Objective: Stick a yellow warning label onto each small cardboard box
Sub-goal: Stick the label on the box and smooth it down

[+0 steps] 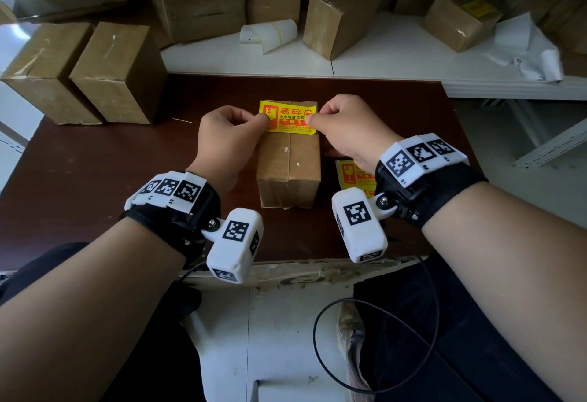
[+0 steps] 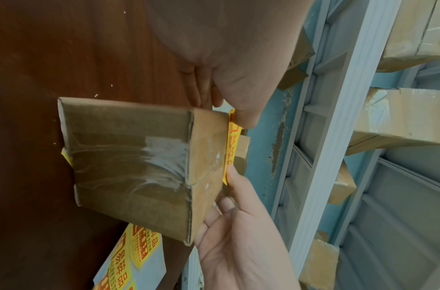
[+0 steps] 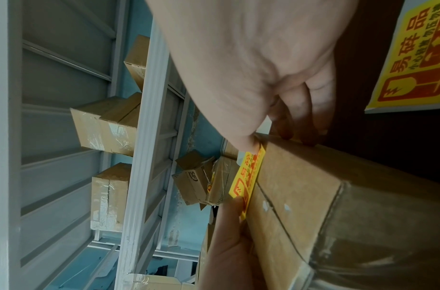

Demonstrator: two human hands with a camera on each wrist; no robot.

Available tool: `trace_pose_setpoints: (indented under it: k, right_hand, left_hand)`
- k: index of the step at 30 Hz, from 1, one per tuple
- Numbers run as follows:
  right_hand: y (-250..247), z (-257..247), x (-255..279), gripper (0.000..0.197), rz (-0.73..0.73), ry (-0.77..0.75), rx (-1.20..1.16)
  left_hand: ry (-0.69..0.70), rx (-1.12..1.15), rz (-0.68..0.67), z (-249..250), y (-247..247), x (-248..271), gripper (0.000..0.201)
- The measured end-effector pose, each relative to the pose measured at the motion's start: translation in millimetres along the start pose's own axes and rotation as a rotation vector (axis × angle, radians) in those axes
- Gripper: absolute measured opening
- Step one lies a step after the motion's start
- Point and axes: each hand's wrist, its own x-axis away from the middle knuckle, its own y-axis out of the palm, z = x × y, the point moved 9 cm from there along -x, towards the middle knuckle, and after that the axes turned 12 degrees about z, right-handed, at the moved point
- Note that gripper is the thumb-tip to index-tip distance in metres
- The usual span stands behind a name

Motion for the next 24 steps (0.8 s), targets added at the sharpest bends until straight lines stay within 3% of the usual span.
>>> trace_pose_setpoints:
  k: [4,9,13,15,18,21,24]
  right_hand:
    - [3.9,5.3,0.9,0.019,-0.039,0.066,-0.028]
    - [17.5,12.4,6.7,0.043,-0.166,0.133,-0.042]
    - [22.8,7.0,10.0,0.035,-0.199,-0.011,-0.01]
    - [21.4,4.5,10.4,0.028,-0.18,-0.081,-0.018]
    - [15.7,-4.3,8.2,0.05,-0.148,-0.188,-0.088]
    - [7.6,-11.7,5.4,0.071,-0.126,-0.24,-0.17]
    - [1.3,-15.8,2.3,0.065,-0.108,-0.277,-0.205]
  left_hand:
    - [-0.042,-0.009,0.013,-6.2,-0.3,-1.6,0.025]
    - [-0.111,-0.002,-0.039,-11.7,6.2,3.8,0.03]
    - [-0.091,0.031,-0.115,-7.3,9.6,11.6,0.039]
    - [-0.013,0.018,-0.125,-2.5,9.4,15.1,0.043]
    - [0.118,0.025,-0.06,10.8,3.7,16.4,0.046]
    - [0.155,0.133,-0.02,20.2,1.0,13.4,0.038]
    - [0.163,0.248,0.01,23.3,-3.9,12.5,0.037]
